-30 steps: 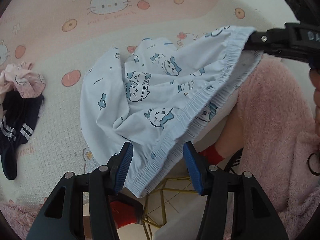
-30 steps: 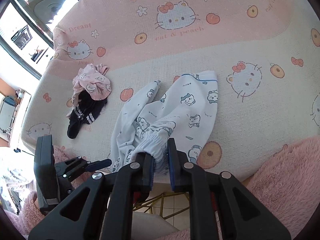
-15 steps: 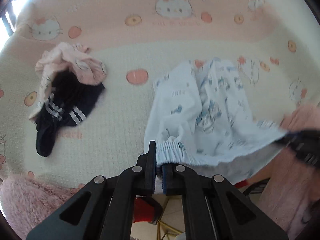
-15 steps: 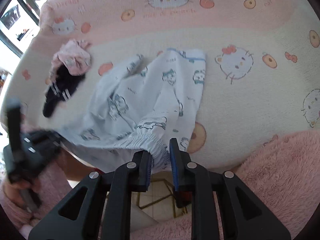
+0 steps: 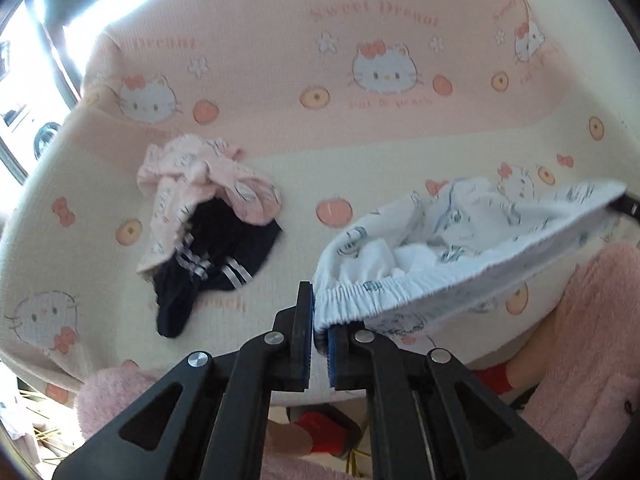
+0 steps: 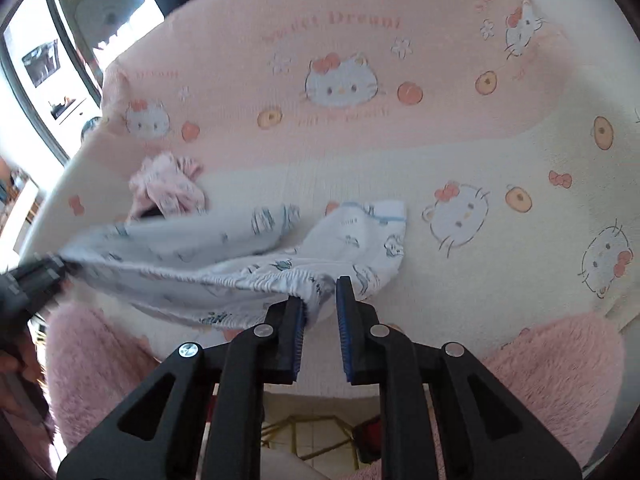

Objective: Fold clothes

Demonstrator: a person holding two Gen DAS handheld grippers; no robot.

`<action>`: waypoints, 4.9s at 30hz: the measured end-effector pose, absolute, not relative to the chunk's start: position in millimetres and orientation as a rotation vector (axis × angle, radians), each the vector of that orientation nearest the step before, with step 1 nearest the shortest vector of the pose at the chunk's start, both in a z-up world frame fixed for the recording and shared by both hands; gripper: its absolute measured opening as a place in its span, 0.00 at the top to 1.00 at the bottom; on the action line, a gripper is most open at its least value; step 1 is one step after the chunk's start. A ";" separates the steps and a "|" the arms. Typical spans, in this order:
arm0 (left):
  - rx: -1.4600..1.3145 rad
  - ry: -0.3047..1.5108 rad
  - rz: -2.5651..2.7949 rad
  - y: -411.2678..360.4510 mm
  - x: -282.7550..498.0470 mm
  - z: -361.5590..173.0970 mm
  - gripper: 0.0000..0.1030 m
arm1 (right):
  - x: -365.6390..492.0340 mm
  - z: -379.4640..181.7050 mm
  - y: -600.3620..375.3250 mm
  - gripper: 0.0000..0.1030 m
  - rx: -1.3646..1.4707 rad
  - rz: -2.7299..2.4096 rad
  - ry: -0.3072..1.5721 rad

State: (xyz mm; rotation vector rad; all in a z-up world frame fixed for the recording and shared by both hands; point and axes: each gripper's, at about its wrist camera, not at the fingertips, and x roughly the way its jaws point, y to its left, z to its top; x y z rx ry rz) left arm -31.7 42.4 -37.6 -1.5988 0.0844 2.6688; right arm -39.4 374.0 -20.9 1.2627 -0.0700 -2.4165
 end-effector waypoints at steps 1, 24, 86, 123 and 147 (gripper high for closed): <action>-1.622 0.070 2.624 50.0 -29.0 -46.8 0.92 | -39.5 -8.2 372.8 0.86 1.230 -2.428 -0.070; -1.189 0.018 2.738 49.8 -114.3 122.5 0.96 | -80.9 132.1 358.5 0.87 0.879 -2.534 -0.007; -1.846 -0.248 2.205 93.0 -98.8 -210.7 0.66 | -133.9 -207.8 318.9 0.78 1.660 -2.021 0.117; -1.920 -0.967 2.134 56.7 -38.5 -225.7 0.66 | -169.8 -218.6 412.5 0.65 1.780 -2.135 -0.485; -1.919 -1.010 2.135 37.2 -18.9 -217.7 0.82 | -167.0 -233.5 389.7 0.77 1.761 -2.098 -0.453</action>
